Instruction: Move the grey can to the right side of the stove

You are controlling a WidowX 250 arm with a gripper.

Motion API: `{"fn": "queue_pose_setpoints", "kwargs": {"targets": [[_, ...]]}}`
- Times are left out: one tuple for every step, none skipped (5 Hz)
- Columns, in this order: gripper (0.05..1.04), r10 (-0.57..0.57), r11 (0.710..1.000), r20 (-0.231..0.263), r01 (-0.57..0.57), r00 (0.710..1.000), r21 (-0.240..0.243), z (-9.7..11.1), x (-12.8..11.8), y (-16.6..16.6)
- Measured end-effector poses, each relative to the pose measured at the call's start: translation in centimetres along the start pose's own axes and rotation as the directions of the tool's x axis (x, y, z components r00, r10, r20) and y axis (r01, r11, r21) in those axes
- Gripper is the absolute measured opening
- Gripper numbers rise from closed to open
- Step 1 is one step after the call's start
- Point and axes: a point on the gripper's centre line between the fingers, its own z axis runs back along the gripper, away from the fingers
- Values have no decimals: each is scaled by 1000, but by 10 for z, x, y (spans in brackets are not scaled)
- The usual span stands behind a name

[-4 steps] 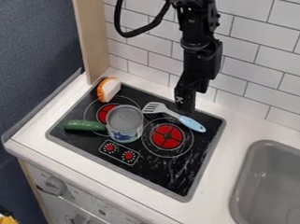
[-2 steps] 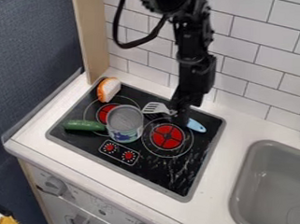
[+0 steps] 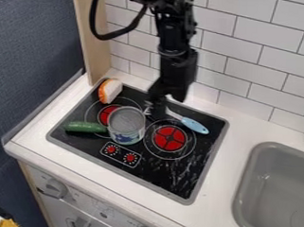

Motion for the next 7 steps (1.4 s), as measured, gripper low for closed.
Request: {"fn": "queue_pose_setpoints", "kwargs": {"targets": [[999,-74,997,0,74,997,-9,1,-32,-10],[999,-117,993,-15,117,993,-22,9,-53,-13],[999,-40,999,-2,40,999,20,8,-79,-19],[999,9,1000,20,-9,1000,-7,-8,-86,-25],[999,72,997,12,-71,997,-3,-14,-101,-31],[999,110,993,20,-109,994,-46,-33,-103,-38],[999,129,990,-2,-129,992,-55,-38,-107,-40]]}}
